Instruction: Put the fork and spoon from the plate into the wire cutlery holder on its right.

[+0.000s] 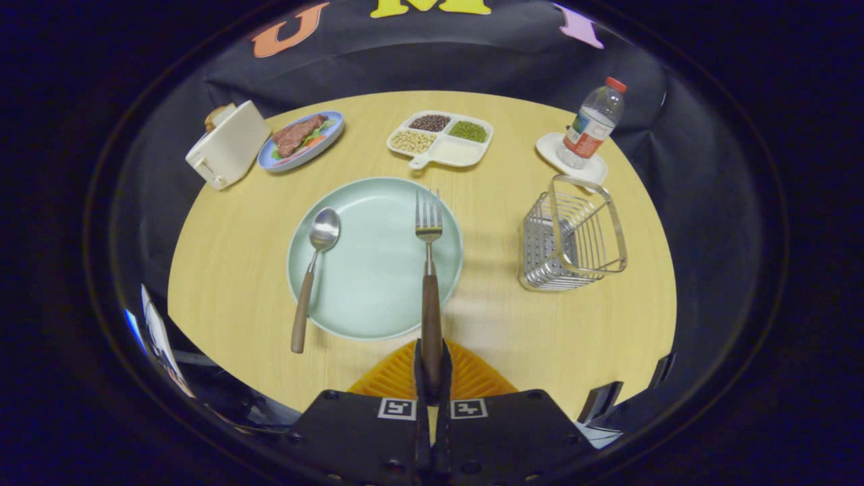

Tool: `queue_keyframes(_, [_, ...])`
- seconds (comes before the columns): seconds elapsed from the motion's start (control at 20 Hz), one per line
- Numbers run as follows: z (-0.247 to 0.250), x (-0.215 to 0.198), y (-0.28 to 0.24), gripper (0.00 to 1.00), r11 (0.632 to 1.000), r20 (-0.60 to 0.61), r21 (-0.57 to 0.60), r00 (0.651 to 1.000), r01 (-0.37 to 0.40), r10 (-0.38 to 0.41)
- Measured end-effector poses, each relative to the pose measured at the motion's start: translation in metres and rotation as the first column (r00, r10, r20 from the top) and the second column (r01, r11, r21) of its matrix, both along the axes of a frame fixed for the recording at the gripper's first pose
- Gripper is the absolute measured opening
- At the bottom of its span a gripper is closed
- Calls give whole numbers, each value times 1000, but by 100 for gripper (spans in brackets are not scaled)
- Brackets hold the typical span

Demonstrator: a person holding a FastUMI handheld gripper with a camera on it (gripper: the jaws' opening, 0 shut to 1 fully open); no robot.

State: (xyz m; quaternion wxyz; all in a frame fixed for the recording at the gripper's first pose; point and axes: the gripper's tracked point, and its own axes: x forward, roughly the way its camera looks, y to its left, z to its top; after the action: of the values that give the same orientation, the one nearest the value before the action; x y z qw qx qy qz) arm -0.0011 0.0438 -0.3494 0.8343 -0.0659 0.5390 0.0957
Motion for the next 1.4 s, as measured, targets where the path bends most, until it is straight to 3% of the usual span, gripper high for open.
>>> queue_keyframes(0.45, [65,-7,-66,4,996,77,56,995,65,-70])
queue_keyframes(1.15, [55,15,-118,6,992,93,4,988,123,-123])
queue_keyframes(1.35, [65,32,-121,13,992,147,-9,982,123,-120])
queue_keyframes(1.4, [69,37,-120,20,993,165,-8,979,119,-116])
